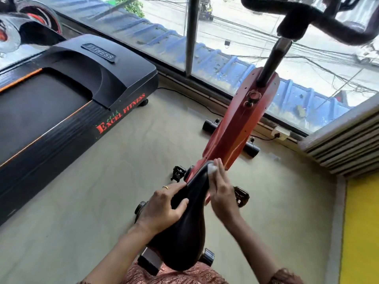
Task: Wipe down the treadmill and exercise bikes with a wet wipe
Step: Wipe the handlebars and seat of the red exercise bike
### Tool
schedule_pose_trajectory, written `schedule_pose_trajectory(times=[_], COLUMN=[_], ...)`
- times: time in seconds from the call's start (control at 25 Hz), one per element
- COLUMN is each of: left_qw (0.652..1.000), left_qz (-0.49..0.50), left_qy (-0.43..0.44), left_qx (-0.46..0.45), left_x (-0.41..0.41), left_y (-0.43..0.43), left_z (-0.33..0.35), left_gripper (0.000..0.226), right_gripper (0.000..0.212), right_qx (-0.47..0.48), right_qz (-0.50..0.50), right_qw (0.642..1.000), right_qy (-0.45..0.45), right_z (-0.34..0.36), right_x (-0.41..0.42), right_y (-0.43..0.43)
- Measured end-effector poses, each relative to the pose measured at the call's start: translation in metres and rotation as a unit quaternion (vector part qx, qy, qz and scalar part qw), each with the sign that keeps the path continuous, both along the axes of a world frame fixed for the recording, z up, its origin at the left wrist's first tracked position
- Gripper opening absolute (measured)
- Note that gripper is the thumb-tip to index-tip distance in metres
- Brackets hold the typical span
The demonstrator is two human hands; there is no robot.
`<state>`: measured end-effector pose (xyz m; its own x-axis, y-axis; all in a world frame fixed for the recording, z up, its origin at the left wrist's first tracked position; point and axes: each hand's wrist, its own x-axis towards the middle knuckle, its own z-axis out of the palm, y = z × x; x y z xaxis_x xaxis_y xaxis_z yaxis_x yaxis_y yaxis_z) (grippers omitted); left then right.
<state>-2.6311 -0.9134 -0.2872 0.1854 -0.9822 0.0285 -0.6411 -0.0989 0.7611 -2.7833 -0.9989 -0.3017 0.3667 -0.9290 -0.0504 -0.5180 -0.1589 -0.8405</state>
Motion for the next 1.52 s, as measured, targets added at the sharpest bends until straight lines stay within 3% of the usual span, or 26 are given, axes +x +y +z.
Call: schedule_pose_trajectory(times=[0.16,0.28,0.44,0.52,0.64,0.84,0.96,1.04,1.12,1.2,1.28,1.4,1.44,1.52], left_qw=[1.000,1.000,1.000,0.999,0.999,0.998,1.000,0.999,0.997,0.991,0.981,0.959,0.952,0.939], left_qz=[-0.007,-0.007,-0.012,-0.024,-0.018,0.050,0.022,-0.018,-0.061,-0.121,-0.190,-0.282,-0.304,-0.341], left_qy=[0.002,-0.014,-0.016,-0.020,-0.033,-0.021,0.007,0.037,0.050,0.047,0.038,0.029,0.032,0.039], left_qx=[-0.009,-0.008,0.002,0.001,-0.018,-0.014,-0.007,0.004,0.011,0.006,-0.005,-0.024,-0.027,-0.034], left_x=[0.001,0.002,0.004,0.004,0.013,0.032,0.038,0.046,0.058,0.072,0.086,0.111,0.118,0.132], left_y=[0.000,0.002,0.002,0.004,0.015,0.040,0.042,0.044,0.046,0.045,0.040,0.039,0.040,0.042], left_z=[-0.002,-0.006,-0.006,-0.003,-0.003,-0.008,-0.010,-0.013,-0.017,-0.020,-0.020,-0.019,-0.021,-0.025], left_gripper=[0.046,0.047,0.048,0.048,0.047,0.040,0.048,0.059,0.063,0.064,0.064,0.065,0.066,0.068], right_gripper=[0.054,0.049,0.043,0.042,0.042,0.045,0.040,0.044,0.048,0.048,0.050,0.051,0.051,0.048], right_qx=[-0.014,-0.050,-0.022,-0.118,-0.263,-0.188,-0.251,-0.251,-0.241,-0.162,-0.129,-0.178,-0.192,-0.206], right_qz=[0.089,0.087,0.011,0.089,0.261,0.106,0.205,0.252,0.180,0.052,-0.059,-0.031,0.000,-0.044], right_qw=[0.995,0.994,0.998,0.985,0.920,0.956,0.922,0.915,0.939,0.969,0.967,0.953,0.950,0.944], right_qy=[-0.046,-0.032,0.062,0.092,0.124,0.197,0.213,0.189,0.167,0.180,0.210,0.243,0.244,0.254], right_z=[-0.011,-0.011,0.008,0.008,-0.006,0.006,0.006,0.003,0.001,0.003,0.004,-0.001,-0.002,-0.005], right_x=[-0.009,-0.005,0.018,0.020,-0.012,0.002,0.039,0.020,-0.005,-0.007,0.031,0.101,0.101,0.083], right_y=[0.075,0.040,-0.034,-0.013,0.036,-0.020,0.049,0.096,0.096,0.082,0.087,0.143,0.159,0.170])
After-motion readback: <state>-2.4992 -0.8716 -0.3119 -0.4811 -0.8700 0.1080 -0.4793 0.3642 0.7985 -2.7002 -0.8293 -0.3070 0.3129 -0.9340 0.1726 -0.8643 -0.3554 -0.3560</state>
